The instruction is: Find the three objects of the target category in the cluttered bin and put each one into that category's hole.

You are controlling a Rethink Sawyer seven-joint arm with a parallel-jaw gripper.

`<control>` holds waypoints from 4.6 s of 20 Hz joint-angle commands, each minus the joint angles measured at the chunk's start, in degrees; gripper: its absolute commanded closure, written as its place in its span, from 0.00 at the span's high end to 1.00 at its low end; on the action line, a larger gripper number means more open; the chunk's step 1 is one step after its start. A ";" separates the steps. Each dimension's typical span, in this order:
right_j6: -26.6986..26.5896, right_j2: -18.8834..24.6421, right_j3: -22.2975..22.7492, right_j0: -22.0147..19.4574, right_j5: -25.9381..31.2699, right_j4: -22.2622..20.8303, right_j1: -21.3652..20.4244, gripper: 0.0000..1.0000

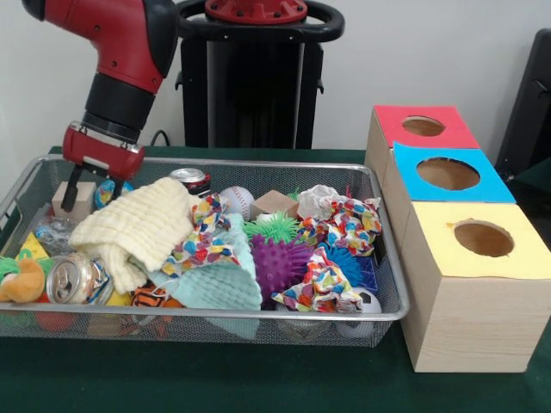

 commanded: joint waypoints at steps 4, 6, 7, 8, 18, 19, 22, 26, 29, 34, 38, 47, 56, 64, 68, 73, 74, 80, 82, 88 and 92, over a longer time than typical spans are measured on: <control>5.76 2.98 0.61 -0.45 -4.87 3.12 3.15 1.00; 5.84 3.53 0.02 -0.86 -3.92 2.35 2.74 1.00; 5.81 3.73 -0.20 -1.11 -3.66 1.93 2.59 1.00; 5.82 3.97 -0.36 -1.35 -3.24 1.48 2.30 1.00; 5.28 4.27 -0.05 -3.51 -2.70 -1.90 0.86 1.00; 5.14 4.03 0.03 -3.56 -3.40 -1.76 1.05 1.00; 4.97 4.27 -0.20 -4.33 -3.71 -2.15 1.30 1.00; 4.55 4.22 -0.61 -4.91 -4.73 -1.92 2.23 1.00; 4.44 4.37 -0.78 -4.87 -5.01 -1.54 2.57 1.00; 4.25 4.12 -0.85 -4.96 -5.64 -1.23 2.97 1.00; 4.37 4.48 -1.03 -5.19 -4.89 -1.76 2.46 1.00; 4.36 4.48 -1.25 -5.29 -5.09 -1.63 2.46 1.00; 6.71 15.20 -4.06 -14.19 8.93 -6.02 -2.18 1.00; 3.75 20.37 -6.40 -18.39 12.76 -6.34 -0.77 1.00; 3.12 21.10 -7.52 -19.02 12.53 -6.41 0.29 1.00; 2.89 20.48 -7.70 -18.48 11.35 -5.83 1.31 1.00; 2.98 20.03 -7.56 -18.16 10.82 -5.59 1.48 1.00; 3.62 19.03 -7.14 -17.36 9.08 -4.94 1.47 1.00; 3.71 19.21 -7.29 -17.53 7.78 -5.68 1.47 0.00; 4.10 20.19 -6.52 -18.11 8.70 -5.96 1.00 0.00; 4.41 19.54 -6.02 -17.50 8.18 -5.37 1.06 0.00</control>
